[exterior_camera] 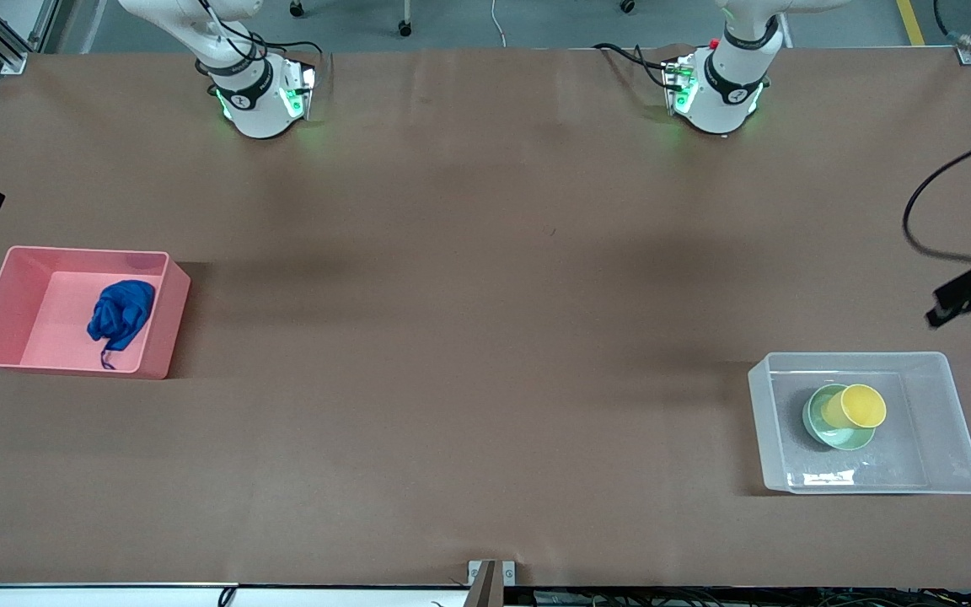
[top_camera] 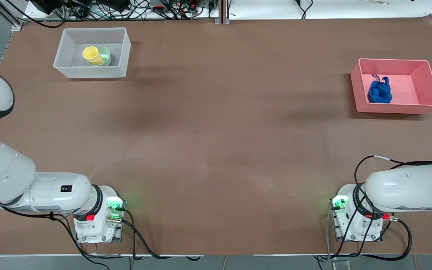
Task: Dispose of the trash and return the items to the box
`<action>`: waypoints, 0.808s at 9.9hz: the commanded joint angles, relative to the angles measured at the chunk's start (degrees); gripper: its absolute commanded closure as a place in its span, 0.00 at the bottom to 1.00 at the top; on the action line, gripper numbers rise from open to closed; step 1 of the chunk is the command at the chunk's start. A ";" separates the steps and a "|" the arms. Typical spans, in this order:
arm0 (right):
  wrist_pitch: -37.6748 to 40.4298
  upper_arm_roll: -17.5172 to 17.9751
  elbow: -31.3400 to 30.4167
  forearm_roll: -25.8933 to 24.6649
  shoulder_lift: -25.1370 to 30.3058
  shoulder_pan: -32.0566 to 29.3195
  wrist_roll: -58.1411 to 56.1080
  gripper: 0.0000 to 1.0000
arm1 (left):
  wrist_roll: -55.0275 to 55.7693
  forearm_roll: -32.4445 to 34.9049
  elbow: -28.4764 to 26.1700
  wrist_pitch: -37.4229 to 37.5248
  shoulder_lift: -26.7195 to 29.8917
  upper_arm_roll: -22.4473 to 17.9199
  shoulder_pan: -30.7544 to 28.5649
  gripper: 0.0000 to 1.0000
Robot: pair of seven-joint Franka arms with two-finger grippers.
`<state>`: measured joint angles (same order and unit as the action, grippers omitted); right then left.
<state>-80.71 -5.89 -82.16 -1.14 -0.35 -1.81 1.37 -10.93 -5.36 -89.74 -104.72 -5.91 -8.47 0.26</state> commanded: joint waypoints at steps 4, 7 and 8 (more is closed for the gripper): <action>-0.06 -0.26 -0.11 0.79 0.26 0.06 -0.40 0.00 | 6.71 4.04 3.97 14.54 3.71 3.37 0.10 0.00; 0.02 -0.26 -0.11 0.79 0.26 -0.03 -0.40 0.00 | 7.32 4.13 -0.96 13.75 7.49 3.28 1.24 0.00; 0.02 -0.26 -0.11 0.79 0.26 -0.03 -0.40 0.00 | 8.81 4.13 -2.53 13.75 7.84 3.72 1.15 0.00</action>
<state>-80.71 -5.96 -82.16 -1.14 -0.35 -1.81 1.37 -4.00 -2.53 -87.44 -90.74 0.21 -5.21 1.00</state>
